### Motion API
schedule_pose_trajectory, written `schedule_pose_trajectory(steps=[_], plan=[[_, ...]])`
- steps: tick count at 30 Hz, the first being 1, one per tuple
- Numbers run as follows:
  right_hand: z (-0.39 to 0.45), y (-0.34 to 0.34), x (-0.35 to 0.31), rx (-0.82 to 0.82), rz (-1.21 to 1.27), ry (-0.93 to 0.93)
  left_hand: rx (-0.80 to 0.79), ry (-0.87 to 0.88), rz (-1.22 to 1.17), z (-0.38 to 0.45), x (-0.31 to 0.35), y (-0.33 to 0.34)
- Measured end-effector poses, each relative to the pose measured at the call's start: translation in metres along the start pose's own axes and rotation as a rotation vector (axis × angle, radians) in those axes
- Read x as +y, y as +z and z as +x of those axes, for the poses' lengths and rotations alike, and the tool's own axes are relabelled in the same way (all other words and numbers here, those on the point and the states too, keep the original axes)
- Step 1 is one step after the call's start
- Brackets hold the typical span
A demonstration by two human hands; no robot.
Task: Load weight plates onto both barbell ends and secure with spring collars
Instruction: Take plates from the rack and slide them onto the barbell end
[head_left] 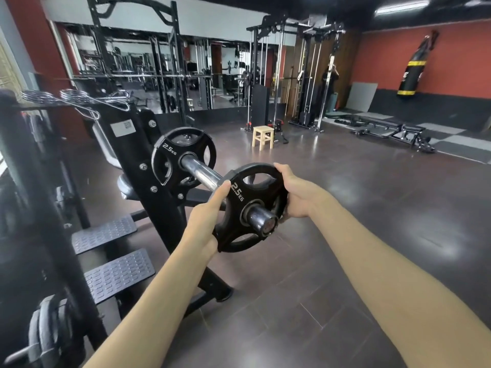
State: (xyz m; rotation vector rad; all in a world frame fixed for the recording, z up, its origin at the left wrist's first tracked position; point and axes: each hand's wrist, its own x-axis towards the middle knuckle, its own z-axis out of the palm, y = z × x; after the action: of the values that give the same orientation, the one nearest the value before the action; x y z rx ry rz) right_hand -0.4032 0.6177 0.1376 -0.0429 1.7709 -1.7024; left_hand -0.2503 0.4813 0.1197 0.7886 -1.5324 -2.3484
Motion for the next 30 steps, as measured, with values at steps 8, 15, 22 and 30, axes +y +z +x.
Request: schedule_pose_trajectory(steps=[8,15,22,30], plan=[[0.066,0.048,-0.027,0.131,-0.180,0.028,0.098,0.029,-0.046,0.057,0.021,-0.024],[0.190,0.074,-0.050,0.214,-0.204,0.058,0.250,0.042,-0.050,0.136,0.060,-0.055],[0.261,0.112,-0.077,0.237,-0.220,0.060,0.241,0.108,-0.096,0.203,0.089,-0.084],[0.297,0.155,-0.101,0.235,-0.251,0.053,0.141,0.136,-0.122,0.252,0.098,-0.108]])
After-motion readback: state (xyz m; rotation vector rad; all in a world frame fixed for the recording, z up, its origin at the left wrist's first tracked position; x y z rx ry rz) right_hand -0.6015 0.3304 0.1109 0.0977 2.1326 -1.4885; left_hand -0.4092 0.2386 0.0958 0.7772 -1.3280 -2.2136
